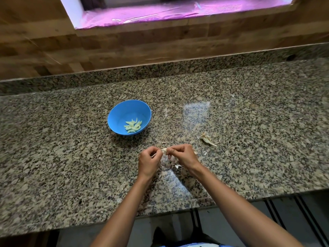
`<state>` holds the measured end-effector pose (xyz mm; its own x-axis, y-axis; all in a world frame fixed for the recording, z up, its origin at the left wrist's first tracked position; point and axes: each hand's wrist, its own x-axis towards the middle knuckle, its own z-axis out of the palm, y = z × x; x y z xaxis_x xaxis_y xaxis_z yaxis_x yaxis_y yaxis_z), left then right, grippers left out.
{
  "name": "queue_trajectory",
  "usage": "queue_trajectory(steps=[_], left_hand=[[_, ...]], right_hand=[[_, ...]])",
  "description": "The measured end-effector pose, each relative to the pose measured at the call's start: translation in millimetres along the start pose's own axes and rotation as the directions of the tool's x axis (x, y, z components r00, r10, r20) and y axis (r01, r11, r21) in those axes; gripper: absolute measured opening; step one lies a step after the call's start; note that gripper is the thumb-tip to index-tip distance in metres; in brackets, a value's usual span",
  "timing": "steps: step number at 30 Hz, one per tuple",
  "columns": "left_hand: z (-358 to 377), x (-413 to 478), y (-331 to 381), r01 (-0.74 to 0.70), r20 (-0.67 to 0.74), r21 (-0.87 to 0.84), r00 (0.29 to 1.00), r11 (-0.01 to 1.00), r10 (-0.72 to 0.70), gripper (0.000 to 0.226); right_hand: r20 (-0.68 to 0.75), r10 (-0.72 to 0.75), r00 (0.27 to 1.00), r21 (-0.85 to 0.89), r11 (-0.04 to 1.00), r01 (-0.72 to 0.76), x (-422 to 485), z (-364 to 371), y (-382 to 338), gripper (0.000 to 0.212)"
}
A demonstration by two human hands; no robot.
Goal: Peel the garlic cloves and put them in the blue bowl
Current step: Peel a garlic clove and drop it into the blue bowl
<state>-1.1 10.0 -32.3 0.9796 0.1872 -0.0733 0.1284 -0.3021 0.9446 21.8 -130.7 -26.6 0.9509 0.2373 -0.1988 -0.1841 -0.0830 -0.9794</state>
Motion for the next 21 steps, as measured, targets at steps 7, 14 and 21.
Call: queue_trajectory(steps=[7, 14, 21], left_hand=[[-6, 3, -12, 0.119, 0.102, 0.065, 0.987, 0.991, -0.125, 0.015], [-11, 1, -4, 0.112, 0.069, 0.072, 0.991, 0.991, -0.117, 0.019], [-9, 1, 6, 0.066, 0.279, 0.028, 0.958, 0.997, -0.072, 0.024]], right_hand=[[-0.062, 0.01, 0.998, -0.18, 0.984, -0.021, 5, -2, 13, 0.024], [-0.003, 0.074, 0.997, -0.487, 0.871, -0.066, -1, -6, 21, 0.022], [0.055, 0.063, 0.996, -0.659, 0.752, -0.011, -5, -6, 13, 0.022]])
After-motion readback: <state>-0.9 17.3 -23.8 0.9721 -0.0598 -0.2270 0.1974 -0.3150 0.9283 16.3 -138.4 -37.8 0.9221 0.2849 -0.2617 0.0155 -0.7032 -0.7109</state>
